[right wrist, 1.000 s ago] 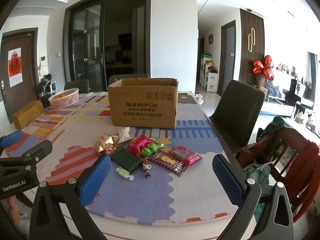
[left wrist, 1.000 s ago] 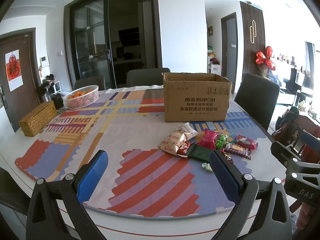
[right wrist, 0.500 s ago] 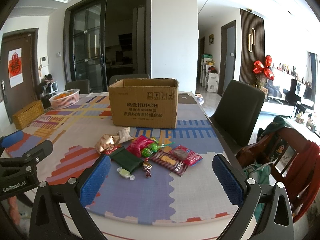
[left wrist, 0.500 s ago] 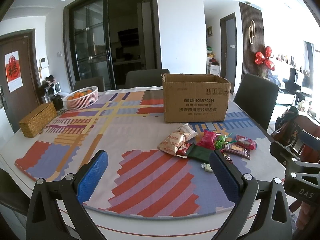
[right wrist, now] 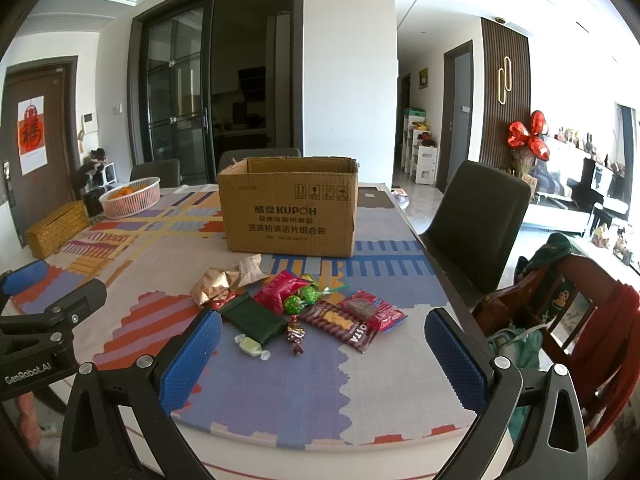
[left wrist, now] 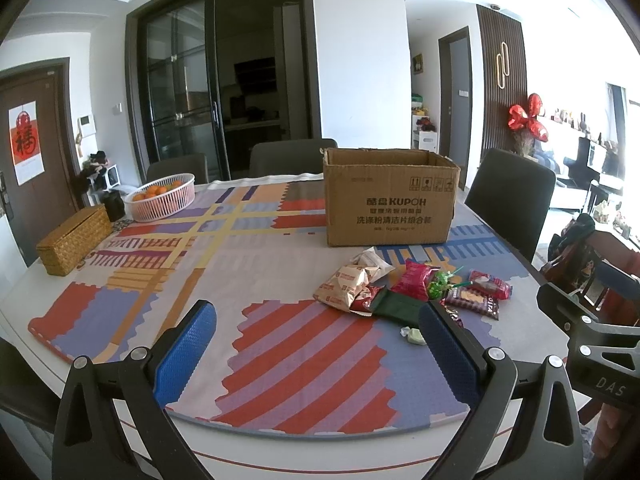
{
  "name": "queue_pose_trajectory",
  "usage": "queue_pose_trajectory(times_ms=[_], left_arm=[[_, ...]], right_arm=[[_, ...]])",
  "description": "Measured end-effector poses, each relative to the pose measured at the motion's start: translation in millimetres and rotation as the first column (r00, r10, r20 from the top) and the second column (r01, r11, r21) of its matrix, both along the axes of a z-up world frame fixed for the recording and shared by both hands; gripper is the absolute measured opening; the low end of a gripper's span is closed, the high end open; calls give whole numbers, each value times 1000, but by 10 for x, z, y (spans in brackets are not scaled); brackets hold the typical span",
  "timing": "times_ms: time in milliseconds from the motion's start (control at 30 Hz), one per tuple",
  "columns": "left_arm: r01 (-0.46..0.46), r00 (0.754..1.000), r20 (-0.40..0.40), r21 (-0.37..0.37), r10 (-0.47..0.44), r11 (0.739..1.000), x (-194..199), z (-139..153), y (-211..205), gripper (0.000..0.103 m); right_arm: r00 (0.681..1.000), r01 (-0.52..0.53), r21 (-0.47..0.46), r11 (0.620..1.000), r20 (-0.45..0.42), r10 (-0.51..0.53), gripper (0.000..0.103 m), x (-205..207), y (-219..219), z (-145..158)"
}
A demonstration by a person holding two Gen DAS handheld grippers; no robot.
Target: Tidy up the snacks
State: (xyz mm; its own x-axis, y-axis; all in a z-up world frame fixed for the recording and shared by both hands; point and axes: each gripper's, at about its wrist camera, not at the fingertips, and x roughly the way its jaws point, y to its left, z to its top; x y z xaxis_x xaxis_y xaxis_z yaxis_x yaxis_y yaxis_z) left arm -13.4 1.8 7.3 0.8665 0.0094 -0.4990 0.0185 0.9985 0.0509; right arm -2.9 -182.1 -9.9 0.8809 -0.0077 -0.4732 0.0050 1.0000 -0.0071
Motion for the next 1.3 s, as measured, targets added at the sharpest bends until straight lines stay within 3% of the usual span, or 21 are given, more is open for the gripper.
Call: queue_pose_trajectory(times_ms=[767,1000,1200,1300], left_arm=[[10,1000,-9,10,-10,1000,-2,19,-27,103],[56,998,-38,35,-55,998,98,-77,-92,102],[109,993,-52,57,-106,992,210,-151,-158,93],[150,987,-66,64,-146,987,292,-217,-217,88]], right_arm=[[1000,0,2,1000,-1,0,102,7,-6,-4],[1000,-14,8,1000,-14,14,102,-4,48,-31],[998,-35,7,999,-46,35,102,118,13,-137],[996,-59,-1,998,-62,59,97,179,28,-194]])
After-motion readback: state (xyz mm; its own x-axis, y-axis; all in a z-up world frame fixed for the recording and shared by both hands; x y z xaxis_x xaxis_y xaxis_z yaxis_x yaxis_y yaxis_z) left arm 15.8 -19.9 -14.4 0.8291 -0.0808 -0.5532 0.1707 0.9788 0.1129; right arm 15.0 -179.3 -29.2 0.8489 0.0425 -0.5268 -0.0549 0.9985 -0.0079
